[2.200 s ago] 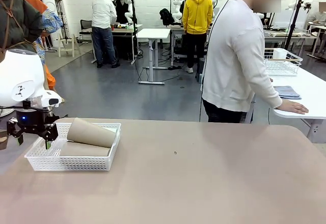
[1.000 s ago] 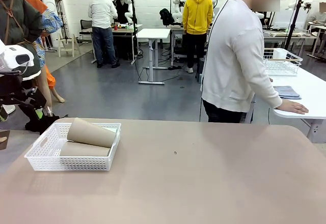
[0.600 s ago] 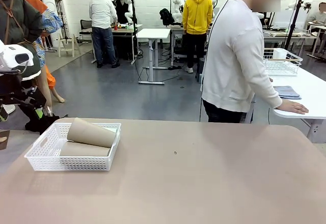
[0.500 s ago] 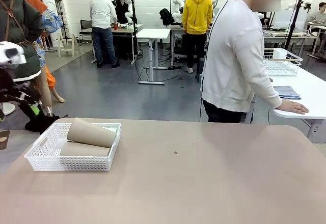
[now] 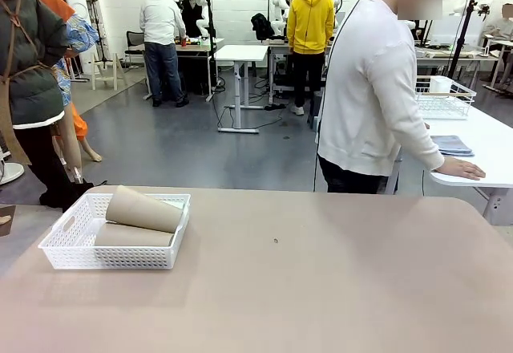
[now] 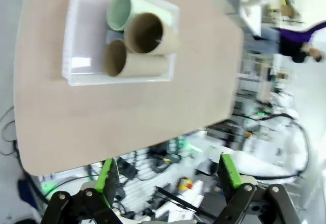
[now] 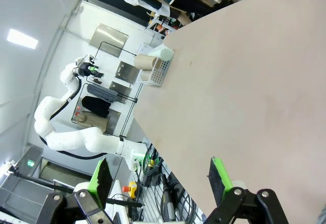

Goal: Clean and organize the cups into the basket.
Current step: Move the Organizing basket back to the left side of the table.

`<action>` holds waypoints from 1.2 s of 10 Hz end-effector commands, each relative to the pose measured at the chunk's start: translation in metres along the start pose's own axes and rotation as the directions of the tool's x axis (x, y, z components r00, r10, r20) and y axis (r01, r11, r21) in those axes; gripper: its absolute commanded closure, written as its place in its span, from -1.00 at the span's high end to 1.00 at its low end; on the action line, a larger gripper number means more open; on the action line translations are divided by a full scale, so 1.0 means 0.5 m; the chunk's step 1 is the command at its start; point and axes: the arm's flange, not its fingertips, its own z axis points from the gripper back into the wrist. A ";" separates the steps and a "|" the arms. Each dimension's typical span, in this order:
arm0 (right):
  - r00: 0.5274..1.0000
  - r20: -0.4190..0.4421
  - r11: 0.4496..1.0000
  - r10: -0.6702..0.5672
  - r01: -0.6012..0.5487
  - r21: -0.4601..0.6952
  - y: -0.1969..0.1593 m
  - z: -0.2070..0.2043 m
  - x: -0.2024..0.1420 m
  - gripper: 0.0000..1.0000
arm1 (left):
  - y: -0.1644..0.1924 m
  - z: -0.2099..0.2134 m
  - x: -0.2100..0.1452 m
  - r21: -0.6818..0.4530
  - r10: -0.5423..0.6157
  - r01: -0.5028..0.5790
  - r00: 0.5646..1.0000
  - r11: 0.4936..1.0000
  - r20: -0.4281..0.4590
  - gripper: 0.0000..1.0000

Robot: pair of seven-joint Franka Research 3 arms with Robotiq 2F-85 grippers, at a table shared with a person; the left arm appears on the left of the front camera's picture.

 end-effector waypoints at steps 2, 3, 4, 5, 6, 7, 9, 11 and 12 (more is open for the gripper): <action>1.000 -0.005 1.000 -0.001 0.001 -0.005 -0.001 -0.002 0.001 1.00 | 0.122 0.044 0.086 -0.254 0.053 -0.069 0.996 0.965 -0.070 1.00; 1.000 -0.005 1.000 -0.001 0.001 -0.005 -0.001 -0.002 0.001 1.00 | 0.161 0.059 0.096 -0.308 0.060 -0.079 0.996 0.948 -0.074 1.00; 1.000 -0.005 1.000 -0.001 0.001 -0.005 -0.001 -0.002 0.001 1.00 | 0.195 0.072 0.102 -0.362 0.061 -0.088 0.995 0.928 -0.084 1.00; 1.000 -0.005 1.000 -0.001 0.001 -0.005 -0.001 -0.002 0.001 1.00 | 0.221 0.084 0.105 -0.394 0.061 -0.095 0.993 0.914 -0.099 1.00; 1.000 -0.005 1.000 -0.001 0.001 -0.005 -0.001 -0.002 0.001 1.00 | 0.239 0.095 0.106 -0.414 0.065 -0.098 0.994 0.905 -0.092 1.00; 1.000 -0.005 1.000 -0.001 0.001 -0.005 -0.001 -0.002 0.001 1.00 | 0.248 0.105 0.105 -0.422 0.068 -0.099 0.994 0.901 -0.087 1.00; 1.000 -0.005 1.000 -0.001 0.001 -0.005 -0.001 -0.002 0.001 1.00 | 0.252 0.117 0.099 -0.403 0.052 -0.087 0.994 0.911 -0.098 1.00; 1.000 -0.005 1.000 -0.001 0.001 -0.005 -0.001 -0.002 0.001 1.00 | 0.258 0.091 0.091 -0.409 0.089 -0.119 0.992 0.904 -0.093 1.00; 1.000 -0.005 1.000 -0.001 0.001 -0.005 -0.001 -0.002 0.001 1.00 | 0.258 0.091 0.091 -0.409 0.089 -0.119 0.992 0.904 -0.093 1.00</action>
